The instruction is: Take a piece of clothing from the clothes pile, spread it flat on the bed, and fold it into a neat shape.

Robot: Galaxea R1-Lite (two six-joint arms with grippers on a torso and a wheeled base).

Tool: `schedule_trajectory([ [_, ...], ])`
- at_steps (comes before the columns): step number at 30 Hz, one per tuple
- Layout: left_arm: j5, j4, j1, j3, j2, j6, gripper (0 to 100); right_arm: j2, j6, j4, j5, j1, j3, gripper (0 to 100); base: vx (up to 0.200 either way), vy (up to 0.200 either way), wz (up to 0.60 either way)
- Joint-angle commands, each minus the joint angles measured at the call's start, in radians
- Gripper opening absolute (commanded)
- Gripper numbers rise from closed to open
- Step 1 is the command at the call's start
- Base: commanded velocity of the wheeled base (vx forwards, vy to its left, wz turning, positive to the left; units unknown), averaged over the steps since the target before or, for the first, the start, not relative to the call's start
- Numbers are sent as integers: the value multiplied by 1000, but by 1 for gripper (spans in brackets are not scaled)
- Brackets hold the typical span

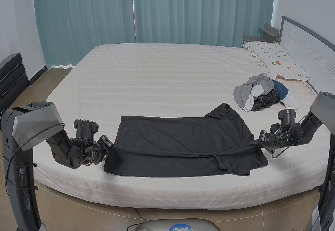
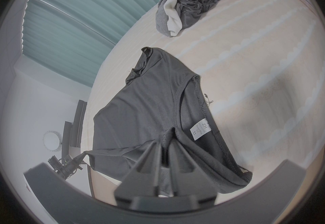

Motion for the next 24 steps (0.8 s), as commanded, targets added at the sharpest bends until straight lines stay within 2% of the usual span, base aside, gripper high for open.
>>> schedule_trajectory([
  [1, -2, -1, 0, -10, 4, -1, 0, 25, -1, -3, 1, 1, -5, 100, 0, 0, 0],
  [2, -2, 2, 0, -16, 5, -3, 100, 25, 1, -3, -1, 1, -2, 100, 0, 0, 0],
  [9, 13, 0, 5, -11, 5, -18, 100, -40, 45, -53, 4, -8, 52, 100, 0, 0, 0],
  [12, 10, -1, 22, -10, -2, -86, 100, -83, 82, -167, -4, -8, 146, 100, 0, 0, 0],
  [15, 1, -1, 31, 2, -8, -105, 100, -120, 96, -238, -12, -2, 215, 100, 0, 0, 0],
  [17, 4, -7, 31, 42, -15, -96, 100, -171, 127, -285, -30, 15, 295, 100, 0, 0, 0],
  [21, -2, -69, 32, 70, -21, -105, 100, -220, 142, -288, -104, 53, 391, 100, 0, 0, 0],
  [24, -2, -119, 32, 98, -18, -104, 100, -220, 130, -299, -107, 70, 466, 100, 0, 0, 0],
])
